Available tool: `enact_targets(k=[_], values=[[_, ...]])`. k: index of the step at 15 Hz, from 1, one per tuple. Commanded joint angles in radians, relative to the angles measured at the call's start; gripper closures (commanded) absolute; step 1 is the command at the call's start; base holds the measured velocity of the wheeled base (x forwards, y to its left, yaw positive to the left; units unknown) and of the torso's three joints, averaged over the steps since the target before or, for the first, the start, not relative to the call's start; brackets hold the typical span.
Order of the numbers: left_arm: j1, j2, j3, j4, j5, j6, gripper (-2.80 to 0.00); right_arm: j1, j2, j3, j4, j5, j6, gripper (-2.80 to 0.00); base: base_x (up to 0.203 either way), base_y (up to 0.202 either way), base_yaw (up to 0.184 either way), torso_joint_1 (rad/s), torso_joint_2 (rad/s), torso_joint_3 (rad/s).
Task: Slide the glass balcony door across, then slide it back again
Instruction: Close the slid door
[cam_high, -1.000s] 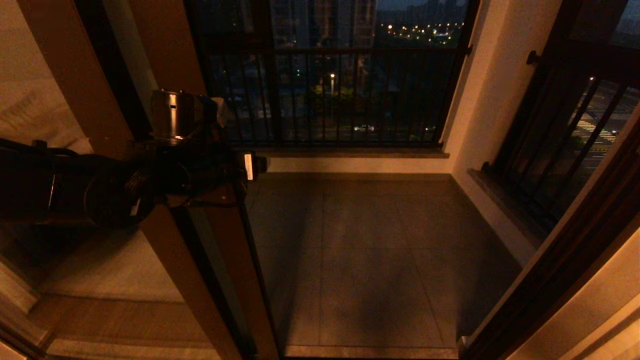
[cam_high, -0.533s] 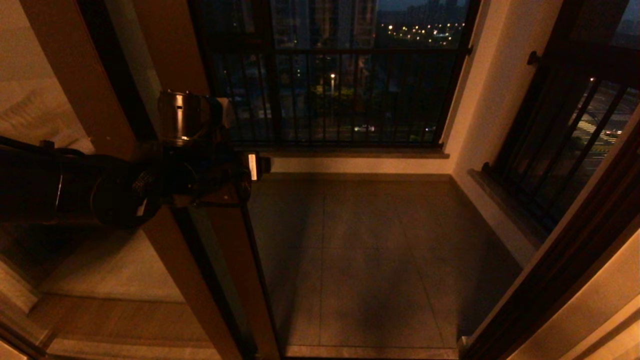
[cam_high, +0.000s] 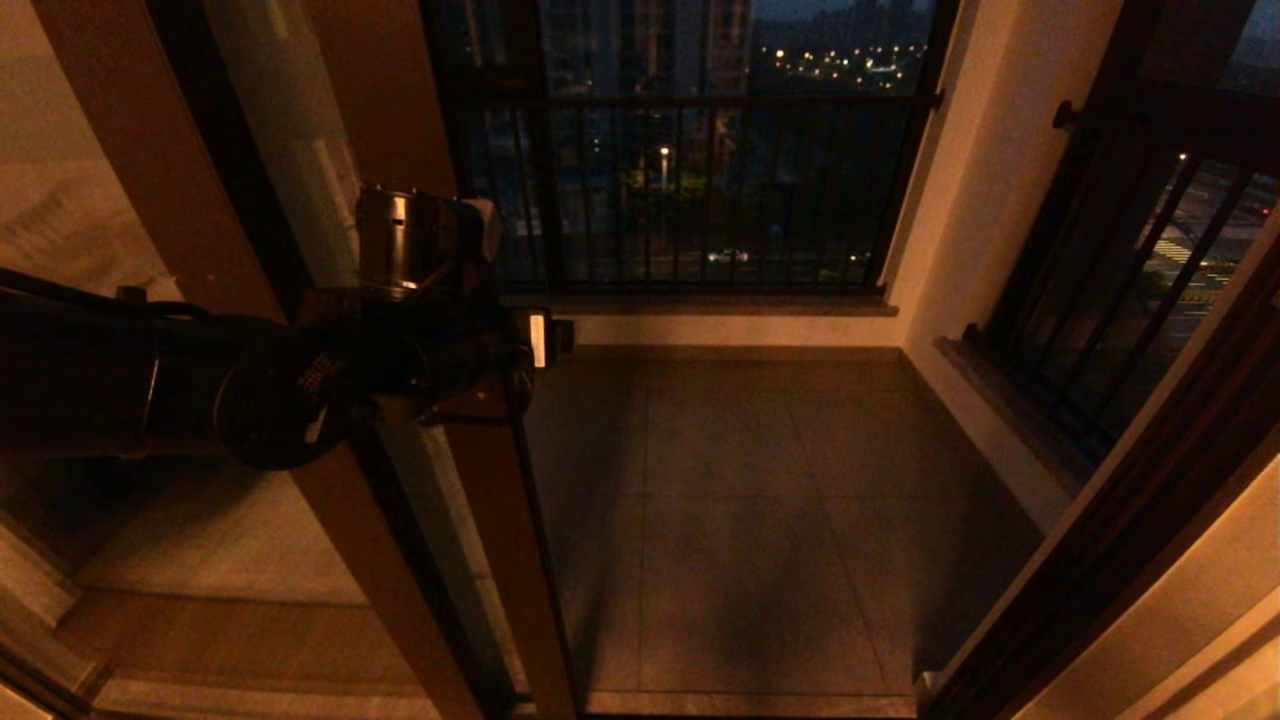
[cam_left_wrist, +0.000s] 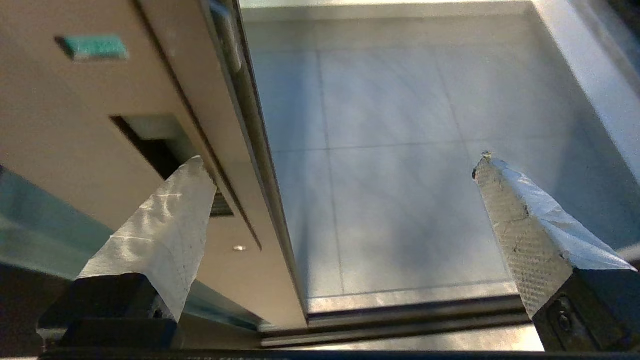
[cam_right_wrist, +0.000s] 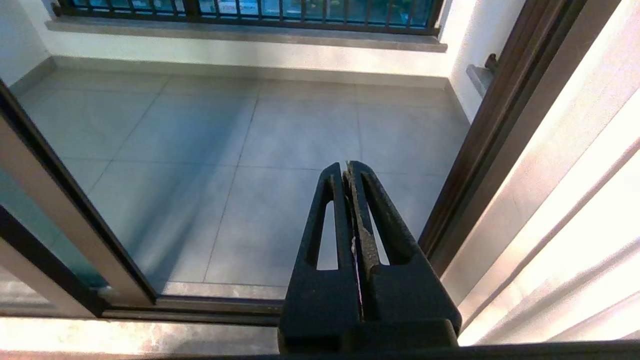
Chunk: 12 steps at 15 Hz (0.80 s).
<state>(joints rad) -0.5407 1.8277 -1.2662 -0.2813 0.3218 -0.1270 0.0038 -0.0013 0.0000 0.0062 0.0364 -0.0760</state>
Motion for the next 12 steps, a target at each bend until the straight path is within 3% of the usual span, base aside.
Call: enact_targets(k=[1, 3, 6, 12], values=[[-0.011, 0.004, -0.004, 0.001, 0.011, -0.002, -2.80, 0.001, 0.000, 0.003, 0.000, 0.000, -0.001, 0.00, 0.000, 0.000, 0.000, 0.000, 0.00, 0.000], [-0.026, 0.029, -0.033, -0.001, 0.025, -0.002, -2.80, 0.001, 0.000, 0.003, 0.000, 0.000, -0.001, 0.00, 0.000, 0.000, 0.000, 0.000, 0.00, 0.000], [-0.063, 0.090, -0.096, -0.001, 0.107, -0.002, -2.80, 0.001, 0.000, 0.003, 0.000, 0.000, -0.001, 0.00, 0.000, 0.000, 0.000, 0.000, 0.00, 0.000], [-0.104, 0.102, -0.114, -0.001, 0.114, -0.002, -2.80, 0.001, 0.000, 0.003, 0.000, 0.000, -0.001, 0.00, 0.000, 0.000, 0.000, 0.000, 0.00, 0.000]])
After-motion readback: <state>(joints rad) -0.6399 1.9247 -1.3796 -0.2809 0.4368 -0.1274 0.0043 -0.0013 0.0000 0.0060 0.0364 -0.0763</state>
